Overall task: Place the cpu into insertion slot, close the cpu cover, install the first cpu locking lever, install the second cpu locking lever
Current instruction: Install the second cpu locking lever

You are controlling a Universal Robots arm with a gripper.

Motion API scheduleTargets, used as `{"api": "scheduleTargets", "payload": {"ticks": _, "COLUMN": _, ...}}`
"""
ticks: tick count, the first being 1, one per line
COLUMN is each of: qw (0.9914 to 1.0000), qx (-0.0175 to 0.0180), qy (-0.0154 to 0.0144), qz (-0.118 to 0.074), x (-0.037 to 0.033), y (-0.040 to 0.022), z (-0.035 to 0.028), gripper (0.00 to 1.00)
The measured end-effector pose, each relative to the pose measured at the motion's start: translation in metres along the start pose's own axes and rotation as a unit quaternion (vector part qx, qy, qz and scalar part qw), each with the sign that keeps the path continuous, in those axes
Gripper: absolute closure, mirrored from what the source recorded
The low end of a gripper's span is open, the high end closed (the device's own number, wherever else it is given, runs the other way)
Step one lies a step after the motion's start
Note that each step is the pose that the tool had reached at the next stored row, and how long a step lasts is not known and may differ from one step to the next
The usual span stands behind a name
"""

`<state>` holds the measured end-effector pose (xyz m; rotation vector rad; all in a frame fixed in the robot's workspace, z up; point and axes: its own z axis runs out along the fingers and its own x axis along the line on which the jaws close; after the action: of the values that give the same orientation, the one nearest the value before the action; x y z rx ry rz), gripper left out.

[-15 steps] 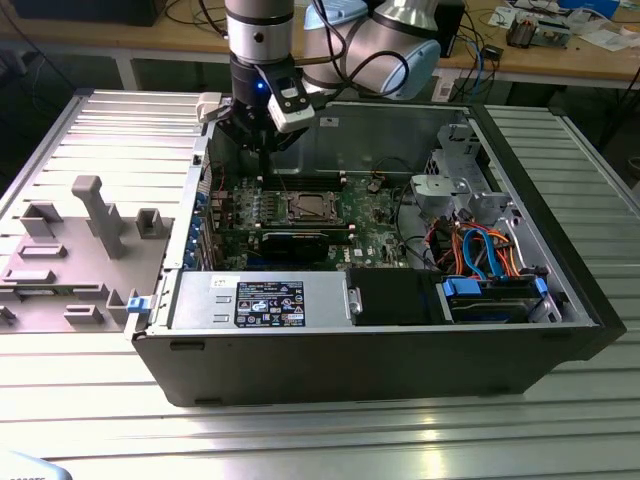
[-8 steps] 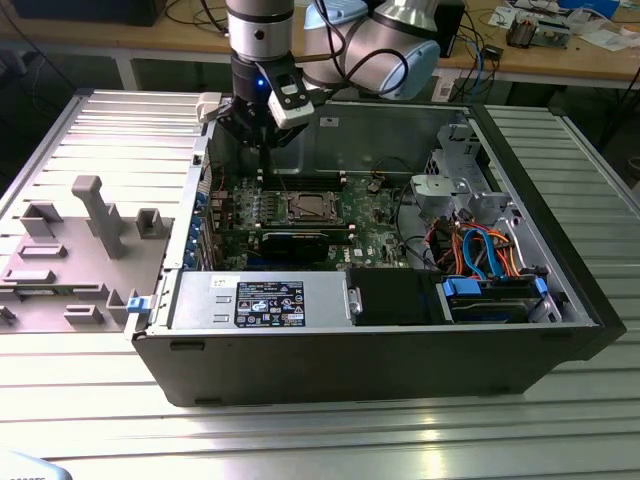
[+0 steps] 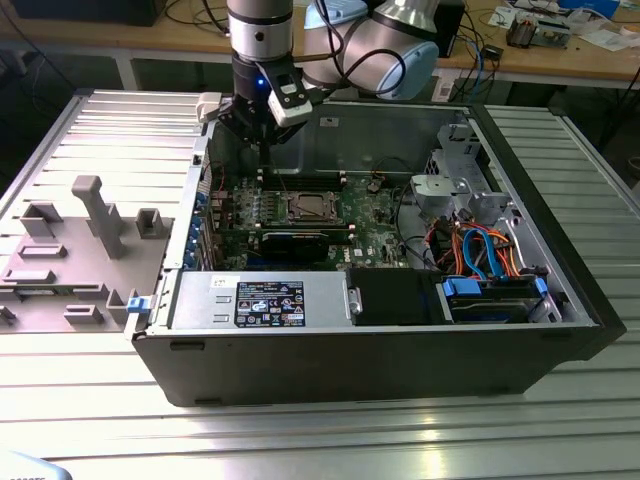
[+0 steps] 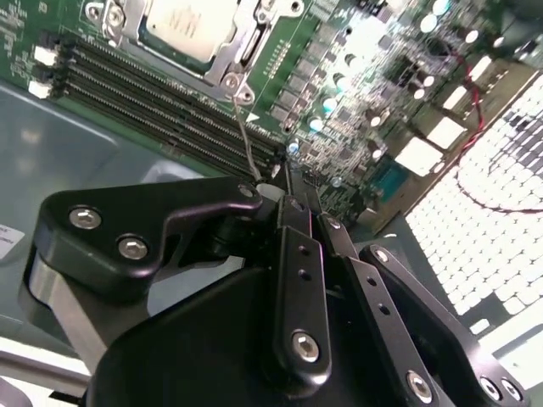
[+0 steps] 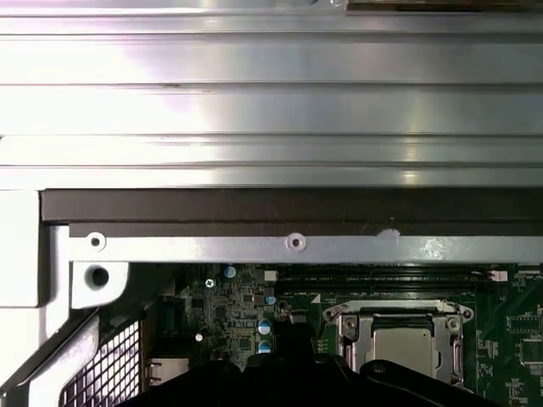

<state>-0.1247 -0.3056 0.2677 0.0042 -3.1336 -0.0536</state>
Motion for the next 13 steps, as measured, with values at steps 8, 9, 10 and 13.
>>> {"api": "scheduleTargets", "payload": {"ticks": 8, "qw": 1.0, "qx": -0.0002, "qy": 0.0001, "qz": -0.001, "x": -0.0028, "y": 0.0022, "z": 0.0012, "gripper": 0.89}}
{"api": "scheduleTargets", "payload": {"ticks": 9, "qw": 1.0, "qx": -0.0001, "qy": 0.0002, "qz": -0.001, "x": -0.0032, "y": 0.0022, "z": 0.0013, "gripper": 0.89}}
{"api": "scheduleTargets", "payload": {"ticks": 10, "qw": 1.0, "qx": -0.0002, "qy": 0.0002, "qz": -0.001, "x": -0.0036, "y": 0.0022, "z": 0.0013, "gripper": 0.89}}
{"api": "scheduleTargets", "payload": {"ticks": 13, "qw": 1.0, "qx": -0.0002, "qy": 0.0001, "qz": -0.001, "x": -0.0042, "y": 0.0022, "z": 0.0015, "gripper": 0.89}}
